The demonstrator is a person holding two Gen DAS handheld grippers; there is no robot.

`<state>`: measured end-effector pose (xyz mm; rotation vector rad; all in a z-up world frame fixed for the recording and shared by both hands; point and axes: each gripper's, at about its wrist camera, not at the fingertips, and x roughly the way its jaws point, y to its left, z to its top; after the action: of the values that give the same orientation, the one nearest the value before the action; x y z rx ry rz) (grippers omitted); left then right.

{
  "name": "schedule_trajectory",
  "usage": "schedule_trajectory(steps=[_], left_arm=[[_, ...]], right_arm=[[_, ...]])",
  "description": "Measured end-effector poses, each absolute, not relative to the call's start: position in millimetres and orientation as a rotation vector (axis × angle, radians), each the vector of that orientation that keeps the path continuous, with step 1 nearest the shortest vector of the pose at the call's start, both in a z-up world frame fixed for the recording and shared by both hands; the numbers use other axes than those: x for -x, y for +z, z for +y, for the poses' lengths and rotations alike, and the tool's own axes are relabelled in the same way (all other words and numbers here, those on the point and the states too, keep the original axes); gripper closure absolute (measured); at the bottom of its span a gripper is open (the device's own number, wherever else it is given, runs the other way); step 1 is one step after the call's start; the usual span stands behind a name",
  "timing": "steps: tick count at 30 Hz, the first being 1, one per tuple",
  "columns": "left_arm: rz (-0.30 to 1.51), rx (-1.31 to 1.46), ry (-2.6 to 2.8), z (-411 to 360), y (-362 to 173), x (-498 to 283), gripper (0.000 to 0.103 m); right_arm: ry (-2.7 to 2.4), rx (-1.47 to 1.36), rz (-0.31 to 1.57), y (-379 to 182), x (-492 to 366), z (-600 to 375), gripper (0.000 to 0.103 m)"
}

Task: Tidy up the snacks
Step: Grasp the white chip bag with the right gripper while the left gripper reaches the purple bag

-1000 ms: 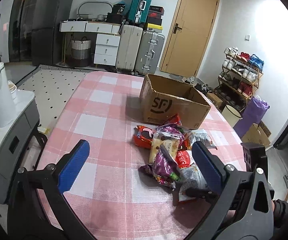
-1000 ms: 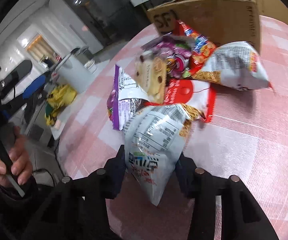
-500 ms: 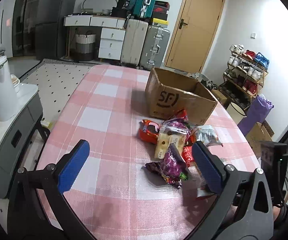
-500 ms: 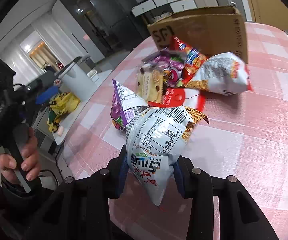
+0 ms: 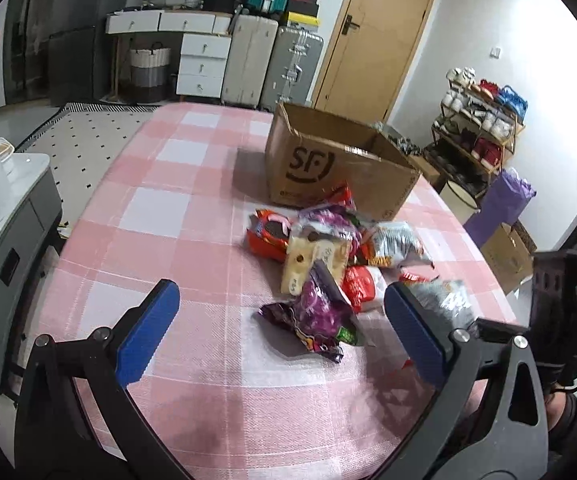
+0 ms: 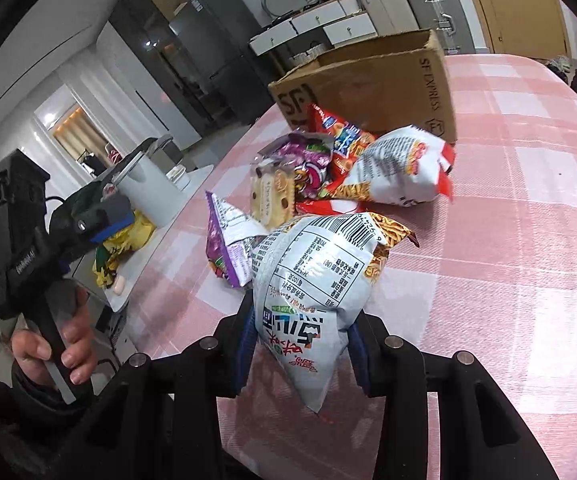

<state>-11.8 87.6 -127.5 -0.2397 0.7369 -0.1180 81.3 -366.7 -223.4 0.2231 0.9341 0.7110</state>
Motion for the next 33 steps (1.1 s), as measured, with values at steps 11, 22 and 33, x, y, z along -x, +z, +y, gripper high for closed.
schedule_trajectory(steps=[11, 22, 33], left_arm=[[0.794, 0.253, -0.117, 72.9, -150.3, -4.6, 0.001], [0.942, 0.332, -0.155, 60.0, -195.1, -36.8, 0.001], [1.008, 0.427, -0.208, 55.2, -218.6, -63.3, 0.009]], right_arm=[[0.620, -0.276, 0.911, -223.0, -84.7, -400.4, 0.063], [0.584, -0.314, 0.906, -224.8, -86.5, -422.4, 0.063], [0.594, -0.333, 0.914, -226.4, -86.8, -424.3, 0.062]])
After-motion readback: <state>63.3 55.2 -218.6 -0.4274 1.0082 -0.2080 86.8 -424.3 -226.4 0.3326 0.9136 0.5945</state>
